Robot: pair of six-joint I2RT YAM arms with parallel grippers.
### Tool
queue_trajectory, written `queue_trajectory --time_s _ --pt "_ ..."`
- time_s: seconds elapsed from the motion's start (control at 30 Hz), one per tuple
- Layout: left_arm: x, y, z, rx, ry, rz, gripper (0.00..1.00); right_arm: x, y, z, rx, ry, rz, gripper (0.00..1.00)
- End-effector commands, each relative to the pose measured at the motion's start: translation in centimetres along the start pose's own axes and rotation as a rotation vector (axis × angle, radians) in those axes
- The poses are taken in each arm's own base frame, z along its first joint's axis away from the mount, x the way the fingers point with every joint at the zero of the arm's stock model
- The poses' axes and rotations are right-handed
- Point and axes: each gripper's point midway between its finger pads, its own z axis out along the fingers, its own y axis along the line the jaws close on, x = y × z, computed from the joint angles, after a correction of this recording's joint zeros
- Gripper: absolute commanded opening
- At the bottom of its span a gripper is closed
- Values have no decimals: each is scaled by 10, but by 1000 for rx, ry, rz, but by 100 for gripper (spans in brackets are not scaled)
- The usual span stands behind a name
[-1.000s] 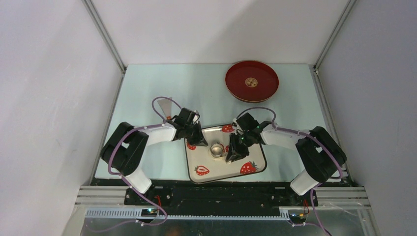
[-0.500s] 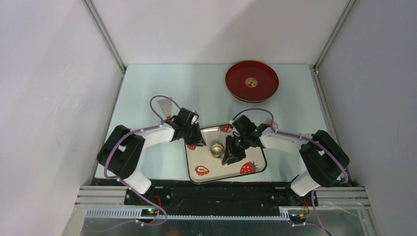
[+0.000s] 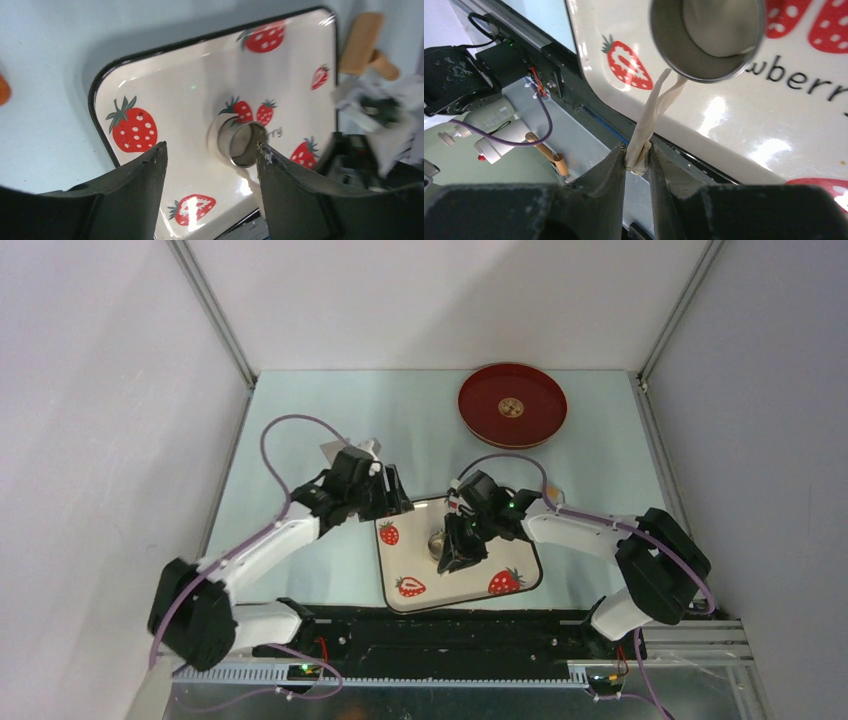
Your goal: Roll out the dumpling wrappers from the dough
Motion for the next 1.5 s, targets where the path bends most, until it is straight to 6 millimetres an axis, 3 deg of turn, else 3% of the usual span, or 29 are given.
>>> queue_trajectory --time_s 0.0,0.17,0.3,0.6,0.77,0.97,1.3,1.47 --pt "-48 -22 -55 60 -234 40 71 -9 27 -1 -24 -23 -37 27" --pt "-73 -34 -114 123 -435 49 75 -14 45 1 -37 -20 -66 27" --pt "-82 -39 -153 167 -551 52 80 -19 59 3 -53 -17 -87 27" --pt "-82 -40 -200 223 -673 68 84 -38 87 8 -76 -14 -133 27" --pt "-79 -40 -213 241 -703 89 85 -54 99 15 -89 -8 -151 27" --pt "-73 -37 -217 244 -705 98 87 -78 96 14 -73 -24 -146 27" --pt "-65 -36 -205 250 -658 98 88 -141 63 -30 -47 -134 -99 28" --pt "-63 -36 -201 252 -644 96 89 -156 45 -51 -32 -171 -71 28"
